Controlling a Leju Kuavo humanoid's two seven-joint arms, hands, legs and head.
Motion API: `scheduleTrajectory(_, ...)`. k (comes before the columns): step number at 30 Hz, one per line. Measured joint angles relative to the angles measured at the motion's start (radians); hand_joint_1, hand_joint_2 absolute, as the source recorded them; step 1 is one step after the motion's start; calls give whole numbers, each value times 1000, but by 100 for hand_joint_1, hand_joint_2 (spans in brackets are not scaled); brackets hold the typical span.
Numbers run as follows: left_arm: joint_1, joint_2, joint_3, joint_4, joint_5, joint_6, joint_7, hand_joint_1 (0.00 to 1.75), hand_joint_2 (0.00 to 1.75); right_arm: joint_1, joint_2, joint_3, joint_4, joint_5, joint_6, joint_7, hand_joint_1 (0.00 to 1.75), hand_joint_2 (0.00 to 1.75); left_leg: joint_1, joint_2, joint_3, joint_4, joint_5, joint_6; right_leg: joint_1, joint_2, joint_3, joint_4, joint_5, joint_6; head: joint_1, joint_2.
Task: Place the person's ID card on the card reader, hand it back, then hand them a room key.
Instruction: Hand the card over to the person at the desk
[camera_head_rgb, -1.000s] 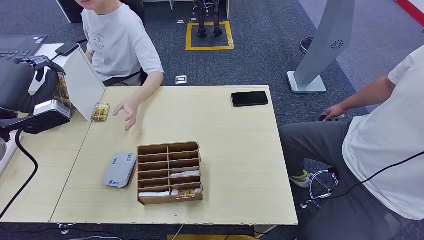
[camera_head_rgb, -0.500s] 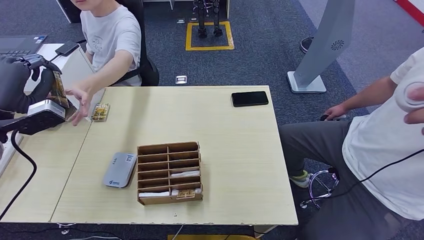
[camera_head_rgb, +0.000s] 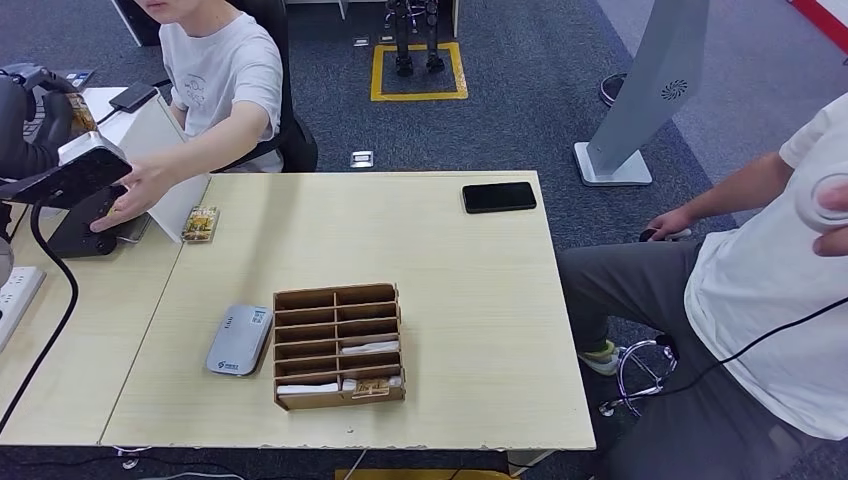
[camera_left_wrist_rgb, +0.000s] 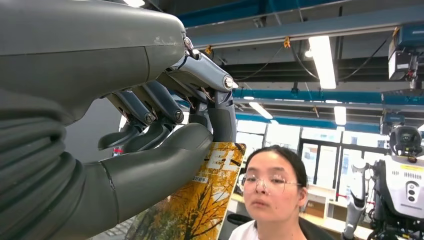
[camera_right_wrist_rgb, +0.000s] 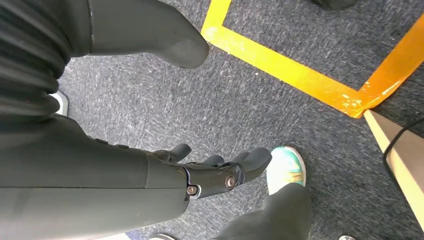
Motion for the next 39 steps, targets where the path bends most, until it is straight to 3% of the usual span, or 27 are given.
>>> scheduleTrajectory(18,-1,-9,-1,43,12,1,-2,175,175,2,0,-7,0,7,0,-5,0,175,0,0,-1,0,0,0,0,0,-1,0,0,0,0,0)
scheduleTrajectory(22,-1,-9,-1,43,16,1,-2,0,175,1,0,-10,0,11,1,-3,0,175,0,0,-1,0,0,0,0,0,-1,0,0,0,0,0)
scheduleTrajectory(39,80,22,6,41,21,66,-4,0,175,6,1,-23,0,28,1,-1,0,175,0,-1,-2,0,0,0,0,0,-1,0,0,0,0,0)
